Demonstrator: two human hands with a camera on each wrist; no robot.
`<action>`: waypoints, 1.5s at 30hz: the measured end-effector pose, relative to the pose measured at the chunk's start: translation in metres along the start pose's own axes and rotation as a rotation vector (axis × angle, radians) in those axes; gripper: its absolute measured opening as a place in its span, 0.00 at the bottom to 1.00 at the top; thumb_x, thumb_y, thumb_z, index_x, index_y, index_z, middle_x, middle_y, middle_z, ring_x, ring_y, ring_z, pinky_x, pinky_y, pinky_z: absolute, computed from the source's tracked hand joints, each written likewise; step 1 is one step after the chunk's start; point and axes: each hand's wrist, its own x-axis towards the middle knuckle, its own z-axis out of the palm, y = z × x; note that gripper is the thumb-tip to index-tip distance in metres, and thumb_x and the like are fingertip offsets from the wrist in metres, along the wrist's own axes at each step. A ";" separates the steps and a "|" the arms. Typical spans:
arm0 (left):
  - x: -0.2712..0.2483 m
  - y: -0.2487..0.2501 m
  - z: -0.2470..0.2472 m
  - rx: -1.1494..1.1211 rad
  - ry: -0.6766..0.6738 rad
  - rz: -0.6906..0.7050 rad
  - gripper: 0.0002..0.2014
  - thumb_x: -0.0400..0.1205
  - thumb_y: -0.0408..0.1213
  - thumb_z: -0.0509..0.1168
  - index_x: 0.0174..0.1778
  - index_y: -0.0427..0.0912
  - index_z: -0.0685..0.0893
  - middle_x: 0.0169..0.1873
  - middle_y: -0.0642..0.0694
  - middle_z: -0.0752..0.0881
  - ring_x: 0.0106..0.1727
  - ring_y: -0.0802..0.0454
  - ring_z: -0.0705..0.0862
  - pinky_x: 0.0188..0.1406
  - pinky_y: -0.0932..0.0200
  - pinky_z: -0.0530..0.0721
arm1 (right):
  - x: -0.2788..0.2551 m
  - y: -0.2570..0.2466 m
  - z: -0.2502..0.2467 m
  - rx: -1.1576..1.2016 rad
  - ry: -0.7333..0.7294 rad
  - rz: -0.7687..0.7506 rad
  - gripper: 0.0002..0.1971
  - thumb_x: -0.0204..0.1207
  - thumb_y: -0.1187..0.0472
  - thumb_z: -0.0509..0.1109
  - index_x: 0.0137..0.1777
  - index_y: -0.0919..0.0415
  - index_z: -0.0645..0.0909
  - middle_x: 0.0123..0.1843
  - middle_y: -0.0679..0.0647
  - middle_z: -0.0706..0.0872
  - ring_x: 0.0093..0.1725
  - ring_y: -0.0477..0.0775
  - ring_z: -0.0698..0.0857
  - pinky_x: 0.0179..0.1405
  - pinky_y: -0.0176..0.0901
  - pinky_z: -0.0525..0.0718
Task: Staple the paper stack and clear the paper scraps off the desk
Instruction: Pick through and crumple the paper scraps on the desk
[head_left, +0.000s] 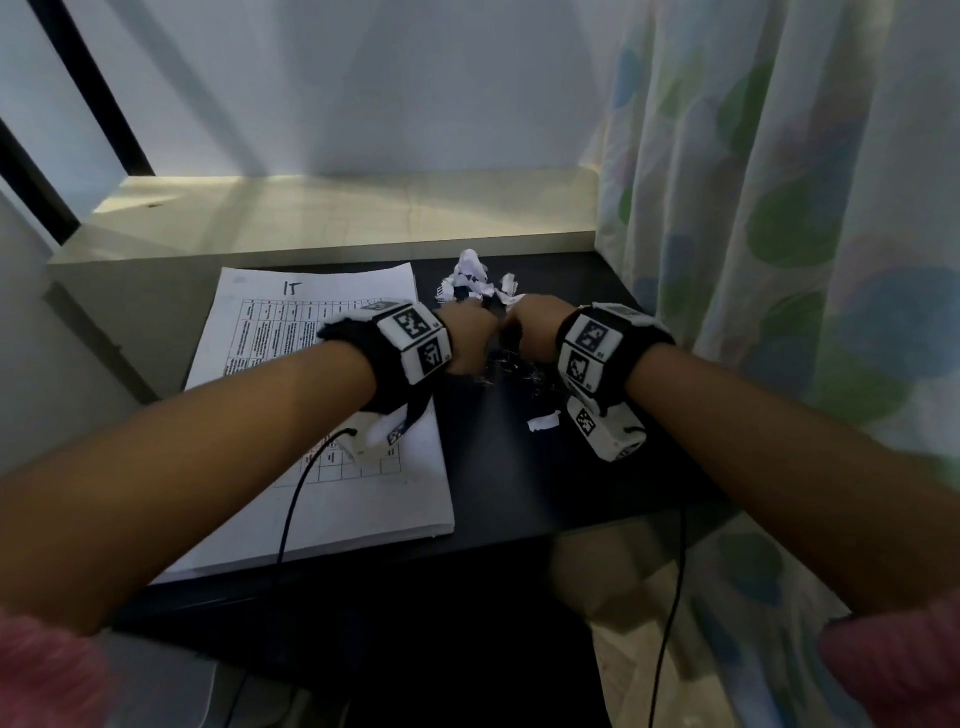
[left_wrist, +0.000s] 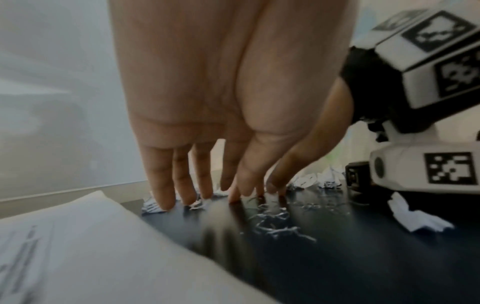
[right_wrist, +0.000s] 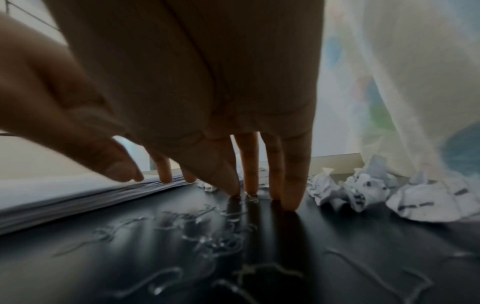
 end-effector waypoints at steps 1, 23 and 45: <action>-0.001 -0.004 -0.002 0.032 0.000 -0.037 0.19 0.80 0.30 0.60 0.67 0.36 0.79 0.68 0.36 0.77 0.70 0.39 0.77 0.69 0.49 0.78 | -0.002 -0.003 0.002 -0.024 0.002 -0.013 0.17 0.79 0.65 0.63 0.67 0.64 0.80 0.68 0.63 0.82 0.66 0.63 0.81 0.62 0.47 0.80; -0.034 0.031 -0.003 -0.012 -0.065 -0.080 0.15 0.81 0.32 0.60 0.62 0.31 0.81 0.64 0.34 0.82 0.67 0.39 0.80 0.64 0.51 0.79 | -0.050 0.010 0.011 0.160 0.023 0.046 0.16 0.77 0.67 0.63 0.63 0.66 0.83 0.65 0.62 0.85 0.65 0.62 0.83 0.68 0.50 0.80; -0.005 0.020 -0.006 -0.193 -0.091 -0.169 0.17 0.73 0.33 0.70 0.22 0.43 0.70 0.23 0.47 0.75 0.36 0.49 0.79 0.37 0.56 0.80 | -0.026 0.007 0.015 0.459 0.041 0.118 0.10 0.70 0.70 0.71 0.50 0.70 0.88 0.51 0.65 0.91 0.53 0.63 0.90 0.58 0.55 0.87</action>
